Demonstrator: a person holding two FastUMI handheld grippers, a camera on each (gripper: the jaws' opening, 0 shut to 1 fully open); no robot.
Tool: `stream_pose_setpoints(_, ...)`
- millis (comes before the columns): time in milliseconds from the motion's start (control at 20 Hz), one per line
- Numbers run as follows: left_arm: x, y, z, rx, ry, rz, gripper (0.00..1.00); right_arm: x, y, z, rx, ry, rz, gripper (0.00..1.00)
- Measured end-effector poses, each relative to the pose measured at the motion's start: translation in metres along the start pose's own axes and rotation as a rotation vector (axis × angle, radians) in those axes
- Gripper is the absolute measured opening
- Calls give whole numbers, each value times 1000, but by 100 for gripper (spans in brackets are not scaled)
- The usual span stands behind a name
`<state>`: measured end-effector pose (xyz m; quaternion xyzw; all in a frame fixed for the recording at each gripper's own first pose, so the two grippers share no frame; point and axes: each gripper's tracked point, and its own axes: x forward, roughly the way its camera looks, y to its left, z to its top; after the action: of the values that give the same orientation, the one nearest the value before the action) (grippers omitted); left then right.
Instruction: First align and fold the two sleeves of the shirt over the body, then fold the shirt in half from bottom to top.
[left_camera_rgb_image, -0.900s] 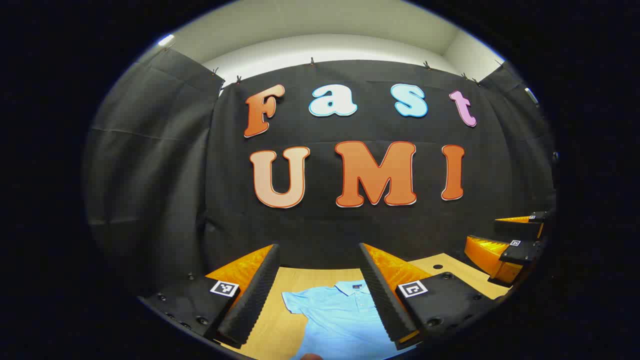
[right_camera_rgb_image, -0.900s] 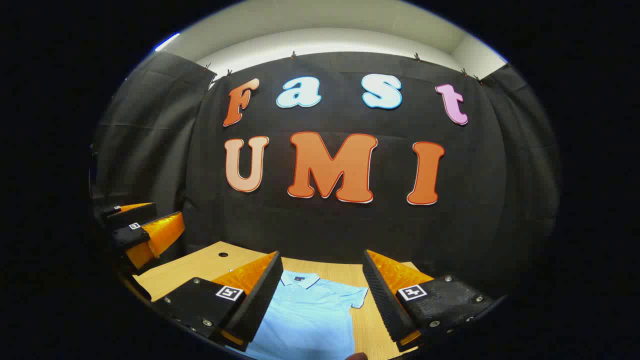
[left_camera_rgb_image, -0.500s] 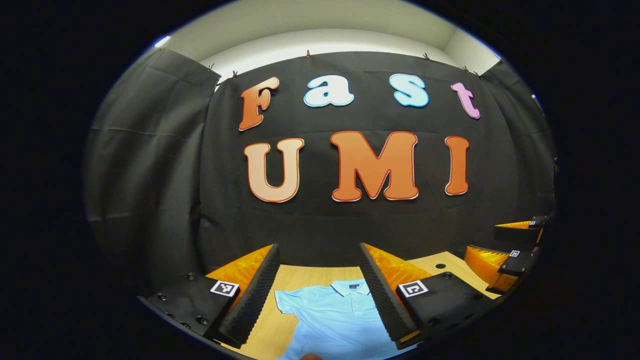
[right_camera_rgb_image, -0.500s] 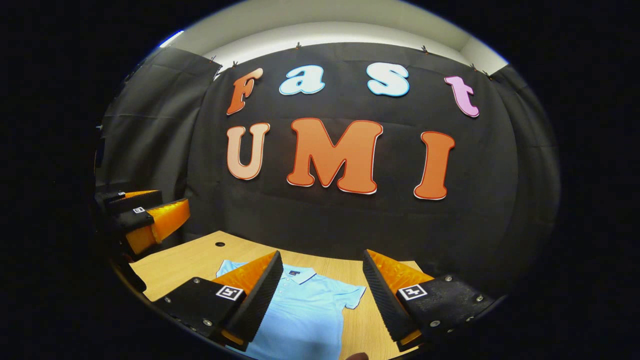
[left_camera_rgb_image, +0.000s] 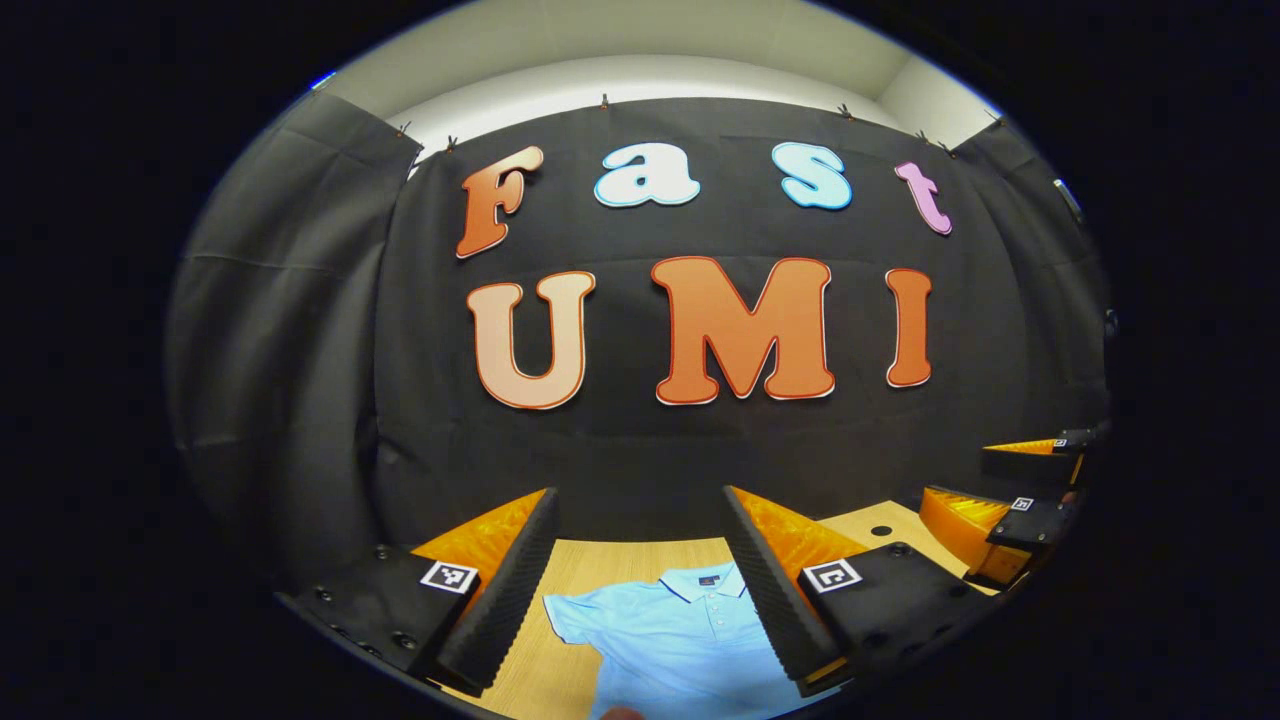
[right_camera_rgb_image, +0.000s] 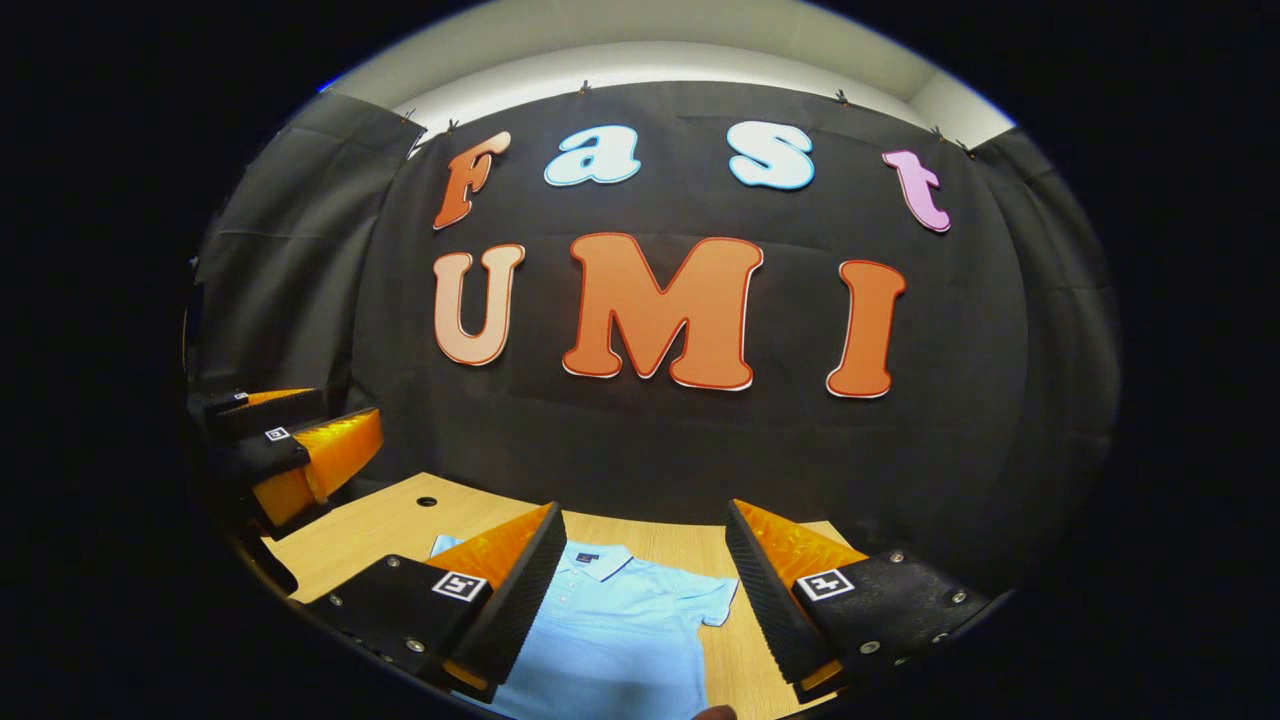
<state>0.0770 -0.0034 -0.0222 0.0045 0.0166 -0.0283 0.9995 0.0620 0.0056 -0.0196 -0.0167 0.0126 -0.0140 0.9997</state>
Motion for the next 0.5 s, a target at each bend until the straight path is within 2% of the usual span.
stream_pose_setpoints(200, 10, 16, -9, -8, 15, -14, 100, 15, -2, 3, -17, -2, -51, 96)
stream_pose_setpoints(500, 27, 38, -17, -8, 23, -74, 100, 33, -19, -12, -14, 63, -167, 96)
